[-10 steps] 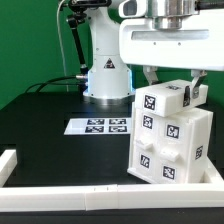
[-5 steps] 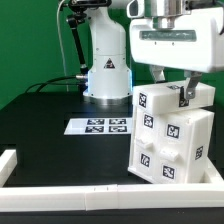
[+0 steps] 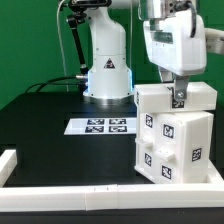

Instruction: Assemble cabinet

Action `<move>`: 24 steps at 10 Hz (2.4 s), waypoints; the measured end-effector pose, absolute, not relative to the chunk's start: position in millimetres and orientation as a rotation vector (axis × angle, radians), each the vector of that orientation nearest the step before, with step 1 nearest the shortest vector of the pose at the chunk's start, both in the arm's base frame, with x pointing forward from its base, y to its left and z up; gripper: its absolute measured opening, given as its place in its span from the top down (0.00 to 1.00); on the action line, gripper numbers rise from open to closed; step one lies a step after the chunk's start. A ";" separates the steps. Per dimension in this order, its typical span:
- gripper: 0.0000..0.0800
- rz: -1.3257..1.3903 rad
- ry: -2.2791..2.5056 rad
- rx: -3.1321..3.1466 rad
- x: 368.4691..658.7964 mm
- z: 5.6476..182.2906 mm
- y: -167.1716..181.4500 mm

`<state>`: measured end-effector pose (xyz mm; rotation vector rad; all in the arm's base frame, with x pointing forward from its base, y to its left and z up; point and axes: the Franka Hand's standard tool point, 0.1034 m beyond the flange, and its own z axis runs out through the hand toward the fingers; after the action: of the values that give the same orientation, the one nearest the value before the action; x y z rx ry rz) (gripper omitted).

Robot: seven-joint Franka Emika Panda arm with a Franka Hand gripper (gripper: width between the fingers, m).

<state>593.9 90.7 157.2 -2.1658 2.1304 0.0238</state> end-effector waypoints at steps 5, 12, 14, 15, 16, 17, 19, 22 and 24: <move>0.07 0.067 2.226 -2.025 594.5 159.0 96.6; 0.00 0.067 2.124 -2.081 593.1 174.8 100.7; 0.00 0.085 1.883 -2.330 595.5 173.9 103.5; 0.00 0.065 1.685 -2.470 601.3 176.4 103.0; 0.00 0.045 1.485 -2.592 604.5 175.9 100.8; 0.00 0.069 1.317 -2.688 605.7 174.3 97.7; 0.00 0.039 1.081 -2.790 608.1 173.8 97.0; 0.00 -0.004 0.599 -2.962 607.2 173.0 96.7; 0.00 -0.032 0.231 -3.035 608.9 175.4 97.1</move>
Offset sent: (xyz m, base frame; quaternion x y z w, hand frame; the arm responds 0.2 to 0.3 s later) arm 0.0000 0.0000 0.0000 0.0000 0.0000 0.1296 0.9916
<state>608.9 97.1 175.4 -3.0352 0.2313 -0.0323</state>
